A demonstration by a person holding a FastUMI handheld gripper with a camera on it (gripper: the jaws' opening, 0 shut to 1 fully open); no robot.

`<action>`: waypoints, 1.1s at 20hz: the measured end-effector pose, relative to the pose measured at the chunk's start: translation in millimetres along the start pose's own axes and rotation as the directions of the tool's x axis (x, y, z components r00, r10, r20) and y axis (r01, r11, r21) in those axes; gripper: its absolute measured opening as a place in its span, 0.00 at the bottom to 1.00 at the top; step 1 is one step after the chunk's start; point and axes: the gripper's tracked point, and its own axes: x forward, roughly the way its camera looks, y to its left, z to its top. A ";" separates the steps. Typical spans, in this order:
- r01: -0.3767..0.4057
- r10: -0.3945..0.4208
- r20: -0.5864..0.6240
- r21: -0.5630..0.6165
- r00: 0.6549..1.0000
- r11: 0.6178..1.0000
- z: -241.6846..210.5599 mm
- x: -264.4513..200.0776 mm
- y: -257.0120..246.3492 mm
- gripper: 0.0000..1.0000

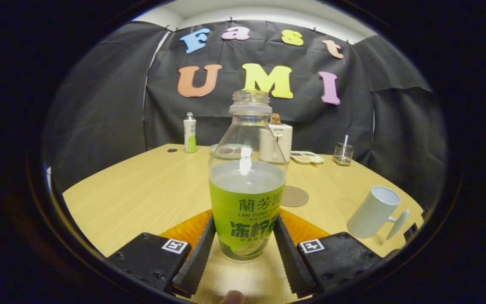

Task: Take the bottle from table, then pour the juice into the cup, finally place the bottle on the coaster

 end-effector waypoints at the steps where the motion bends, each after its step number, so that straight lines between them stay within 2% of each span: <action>1: 0.001 -0.001 0.007 0.022 1.000 1.000 4.4 -2.9 -3.7 0.81; 5: -0.018 0.014 0.039 0.112 0.999 0.994 23.3 -12.6 -16.7 0.80; 7: -0.054 0.045 0.058 0.182 0.997 0.982 32.7 -14.2 -21.6 0.79; 11: -0.145 0.119 0.096 0.349 0.988 0.926 45.1 -13.5 -28.7 0.78; 14: -0.175 0.146 0.100 0.448 0.984 0.877 47.0 -6.8 -36.1 0.78; 16: -0.228 0.187 0.132 0.522 0.973 0.822 52.7 -5.8 -36.1 0.78; 19: -0.312 0.235 0.205 0.651 0.950 0.692 65.8 -3.2 -34.9 0.78; 22: -0.333 0.240 0.232 0.723 0.943 0.605 72.3 -2.0 -37.1 0.78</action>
